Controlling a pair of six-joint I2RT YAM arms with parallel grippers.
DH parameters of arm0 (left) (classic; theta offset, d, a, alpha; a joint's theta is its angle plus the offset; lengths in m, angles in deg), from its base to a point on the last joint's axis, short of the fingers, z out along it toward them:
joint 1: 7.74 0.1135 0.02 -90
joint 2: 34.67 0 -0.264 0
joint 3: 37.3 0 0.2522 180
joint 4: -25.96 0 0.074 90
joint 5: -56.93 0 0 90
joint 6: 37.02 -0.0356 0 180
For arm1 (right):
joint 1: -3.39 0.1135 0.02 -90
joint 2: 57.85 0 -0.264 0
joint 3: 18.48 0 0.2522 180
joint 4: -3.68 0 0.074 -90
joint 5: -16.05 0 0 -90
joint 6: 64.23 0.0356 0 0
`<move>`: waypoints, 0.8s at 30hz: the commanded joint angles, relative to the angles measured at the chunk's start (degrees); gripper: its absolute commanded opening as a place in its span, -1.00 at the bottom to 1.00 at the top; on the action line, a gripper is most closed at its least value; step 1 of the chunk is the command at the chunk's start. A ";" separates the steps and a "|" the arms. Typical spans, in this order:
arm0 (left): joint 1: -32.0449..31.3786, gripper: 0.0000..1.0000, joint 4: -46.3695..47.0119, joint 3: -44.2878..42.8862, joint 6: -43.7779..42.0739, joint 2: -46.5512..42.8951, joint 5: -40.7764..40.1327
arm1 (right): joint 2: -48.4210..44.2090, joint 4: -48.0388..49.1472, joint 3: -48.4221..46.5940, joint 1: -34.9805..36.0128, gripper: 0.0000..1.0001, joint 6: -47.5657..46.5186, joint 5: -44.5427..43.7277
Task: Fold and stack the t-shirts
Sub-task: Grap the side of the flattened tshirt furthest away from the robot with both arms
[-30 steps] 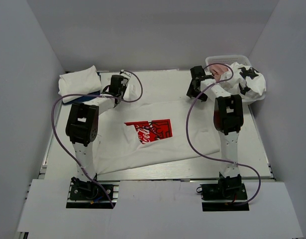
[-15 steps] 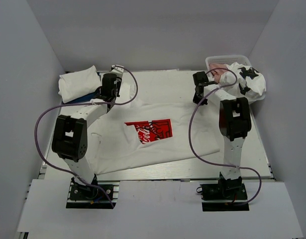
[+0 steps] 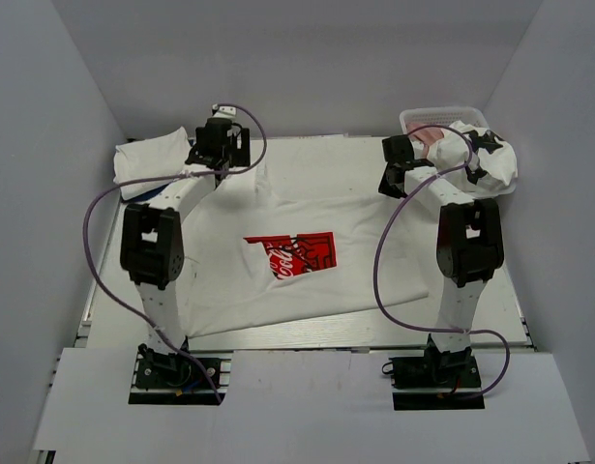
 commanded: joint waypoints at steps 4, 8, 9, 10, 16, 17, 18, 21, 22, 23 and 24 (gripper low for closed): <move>0.46 0.99 -13.23 -21.63 0.32 18.02 2.87 | 1.14 1.38 -1.21 -0.05 -1.00 -1.45 1.21; 1.69 0.99 -17.37 -37.18 -0.39 28.49 2.25 | 2.02 0.68 -1.74 0.13 -1.00 -1.80 1.48; 1.69 0.99 -17.98 -38.61 -0.39 30.10 2.95 | 2.10 0.59 -1.83 -0.13 -1.00 -1.80 1.48; 1.69 0.99 -17.98 -39.75 -0.39 31.42 2.96 | 2.37 0.68 -1.92 0.04 -1.00 -1.80 1.48; 2.22 0.81 -16.93 -39.86 1.19 35.74 2.96 | 3.86 -0.11 -3.59 -0.22 -1.00 -2.24 1.57; 2.22 0.71 -16.93 -39.07 1.19 35.74 2.96 | 4.04 -0.11 -3.59 -0.14 -1.00 -2.15 1.83; 2.22 0.61 -16.93 -37.93 1.19 34.87 2.96 | 3.95 -0.29 -3.59 -0.05 -1.00 -2.15 1.40; 2.22 0.19 -12.81 -31.78 1.19 31.53 2.96 | 4.13 -0.38 -3.76 0.21 -1.00 -1.89 1.48; 2.22 0.02 -11.67 -29.25 1.19 30.74 2.96 | 4.13 -0.55 -3.68 0.04 -1.00 -1.89 1.48; 2.22 -0.30 -10.18 -28.61 0.67 30.21 2.96 | 4.21 -0.38 -3.59 -0.05 -1.00 -1.80 1.31; 2.22 -0.49 -10.16 -28.60 0.66 30.20 2.96 | 4.13 -0.46 -3.41 0.13 -1.00 -1.89 1.13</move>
